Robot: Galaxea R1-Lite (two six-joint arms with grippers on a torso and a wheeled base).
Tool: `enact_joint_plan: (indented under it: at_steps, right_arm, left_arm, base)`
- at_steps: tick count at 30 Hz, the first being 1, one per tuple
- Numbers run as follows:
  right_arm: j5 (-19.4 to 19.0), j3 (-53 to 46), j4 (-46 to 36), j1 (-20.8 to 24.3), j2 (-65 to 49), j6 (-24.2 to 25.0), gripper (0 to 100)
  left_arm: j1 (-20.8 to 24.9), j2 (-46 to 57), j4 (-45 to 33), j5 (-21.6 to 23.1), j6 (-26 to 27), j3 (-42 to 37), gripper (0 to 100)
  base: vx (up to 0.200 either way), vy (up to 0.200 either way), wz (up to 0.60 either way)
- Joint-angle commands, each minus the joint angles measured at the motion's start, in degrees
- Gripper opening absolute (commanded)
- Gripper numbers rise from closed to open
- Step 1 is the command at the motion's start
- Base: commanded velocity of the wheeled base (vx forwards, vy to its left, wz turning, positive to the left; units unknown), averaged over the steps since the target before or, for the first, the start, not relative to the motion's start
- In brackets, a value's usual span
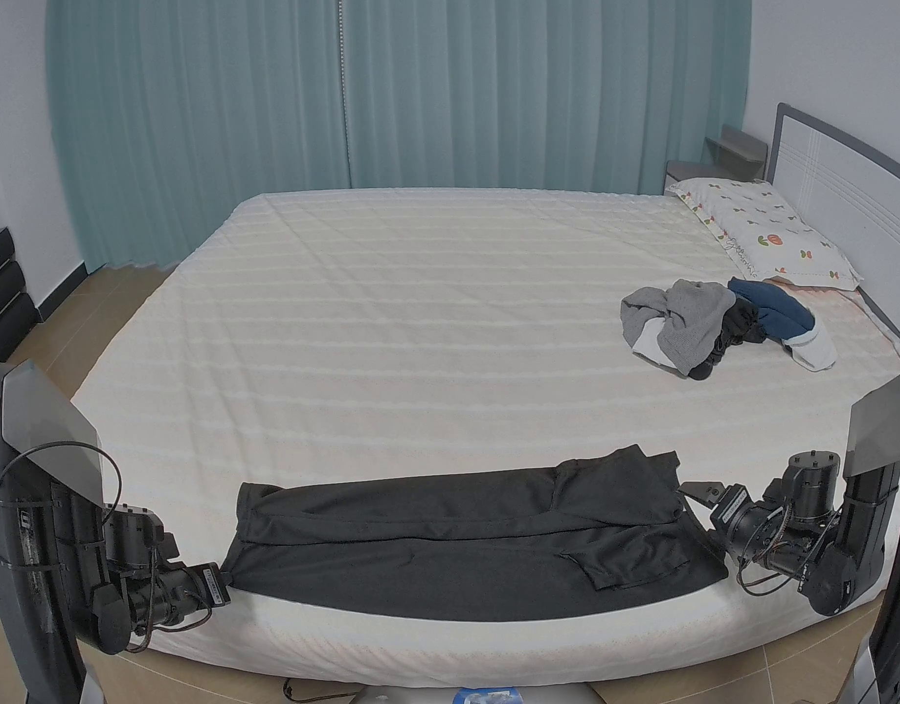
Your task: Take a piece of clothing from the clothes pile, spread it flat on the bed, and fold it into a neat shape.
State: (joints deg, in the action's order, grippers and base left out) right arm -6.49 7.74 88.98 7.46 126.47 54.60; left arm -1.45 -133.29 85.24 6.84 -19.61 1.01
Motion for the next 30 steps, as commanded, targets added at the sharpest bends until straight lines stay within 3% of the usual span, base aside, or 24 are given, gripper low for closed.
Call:
enact_joint_plan:
  at_steps: [1,9,17,24,27,30]
  right_arm:
    - [-0.02,-0.01,0.67,0.01,0.01,-0.02,100]
    - [-1.25,0.17,0.67,-0.61,0.1,0.07,100]
    - [-7.23,0.61,0.67,-2.36,0.19,3.32,100]
    - [-11.36,0.43,0.67,-3.24,1.59,3.41,100]
    - [-13.11,0.17,0.67,-3.24,1.5,3.23,100]
    - [-14.52,-0.01,0.67,-3.42,1.42,3.23,100]
  left_arm:
    - [-0.13,0.93,0.02,0.02,-0.07,-0.84,100]
    - [-2.68,7.7,0.11,1.95,-0.6,-0.22,100]
    - [-1.98,9.19,-1.65,3.71,-2.36,7.51,100]
    - [-0.22,8.05,-21.34,5.11,-2.71,21.66,100]
    - [-0.31,8.31,-24.59,8.72,-0.6,23.6,100]
    - [-0.22,7.96,-25.65,9.51,1.33,24.74,100]
  base:
    - [0.0,0.0,0.0]
    - [0.0,0.0,0.0]
    - [0.0,0.0,0.0]
    - [0.0,0.0,0.0]
    - [0.0,0.0,0.0]
    - [0.0,0.0,0.0]
